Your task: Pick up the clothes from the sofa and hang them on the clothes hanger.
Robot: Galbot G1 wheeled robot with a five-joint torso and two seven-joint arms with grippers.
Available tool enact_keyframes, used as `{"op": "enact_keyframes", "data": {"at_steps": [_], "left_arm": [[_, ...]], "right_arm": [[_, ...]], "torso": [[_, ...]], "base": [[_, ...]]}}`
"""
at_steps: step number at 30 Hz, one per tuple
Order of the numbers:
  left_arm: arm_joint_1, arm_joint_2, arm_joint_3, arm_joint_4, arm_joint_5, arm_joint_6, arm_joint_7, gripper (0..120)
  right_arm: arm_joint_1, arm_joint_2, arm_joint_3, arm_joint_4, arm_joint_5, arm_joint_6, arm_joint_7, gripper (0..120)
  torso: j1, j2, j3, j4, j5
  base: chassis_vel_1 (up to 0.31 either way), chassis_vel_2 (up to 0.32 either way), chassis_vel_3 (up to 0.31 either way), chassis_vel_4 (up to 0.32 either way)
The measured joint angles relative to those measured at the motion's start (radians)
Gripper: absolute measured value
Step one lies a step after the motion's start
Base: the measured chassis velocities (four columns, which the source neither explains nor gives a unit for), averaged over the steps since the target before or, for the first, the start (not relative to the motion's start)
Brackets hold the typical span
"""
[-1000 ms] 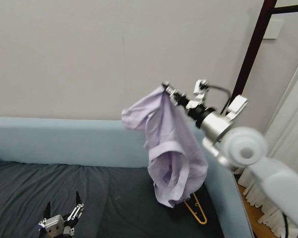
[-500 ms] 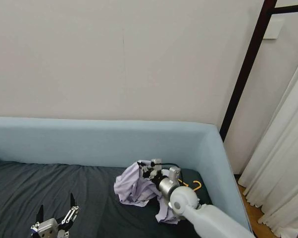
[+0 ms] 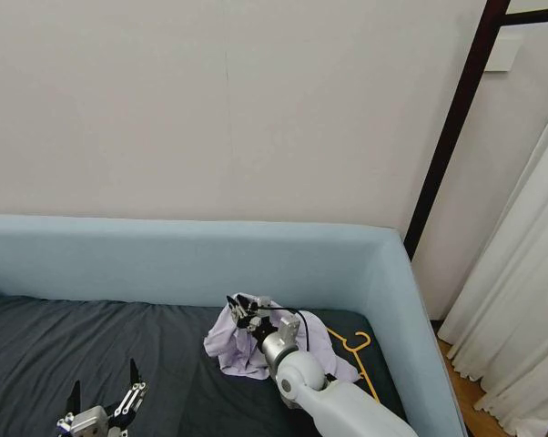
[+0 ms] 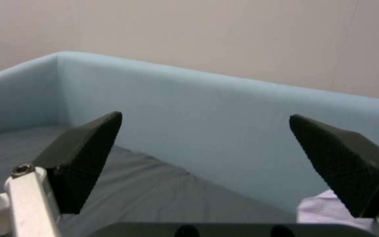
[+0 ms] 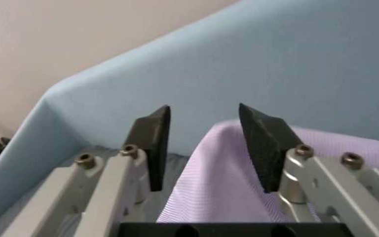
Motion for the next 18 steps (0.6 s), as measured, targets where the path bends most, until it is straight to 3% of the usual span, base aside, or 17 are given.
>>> {"op": "enact_keyframes", "data": {"at_steps": [8, 11, 18], "left_arm": [[-0.006, 0.006, 0.009, 0.000, 0.000, 0.000, 0.000, 100], [-0.011, 0.009, 0.015, 0.003, 0.000, 0.000, 0.000, 100], [-0.025, 0.020, 0.017, 0.015, -0.008, 0.001, 0.000, 100]], "right_arm": [[-0.013, -0.056, 0.048, 0.059, 0.045, -0.117, 0.097, 71], [-0.040, -0.095, 0.070, 0.116, 0.048, -0.170, 0.167, 86], [-0.140, -0.189, 0.114, 0.271, 0.089, -0.258, 0.271, 99]], "torso": [[0.000, 0.000, 0.000, -0.0002, 0.0002], [0.000, 0.000, 0.000, 0.0000, 0.0002], [0.000, 0.000, 0.000, -0.0003, 0.0003]], "base": [[0.000, 0.000, 0.000, 0.000], [0.000, 0.000, 0.000, 0.000], [0.000, 0.000, 0.000, 0.000]]}}
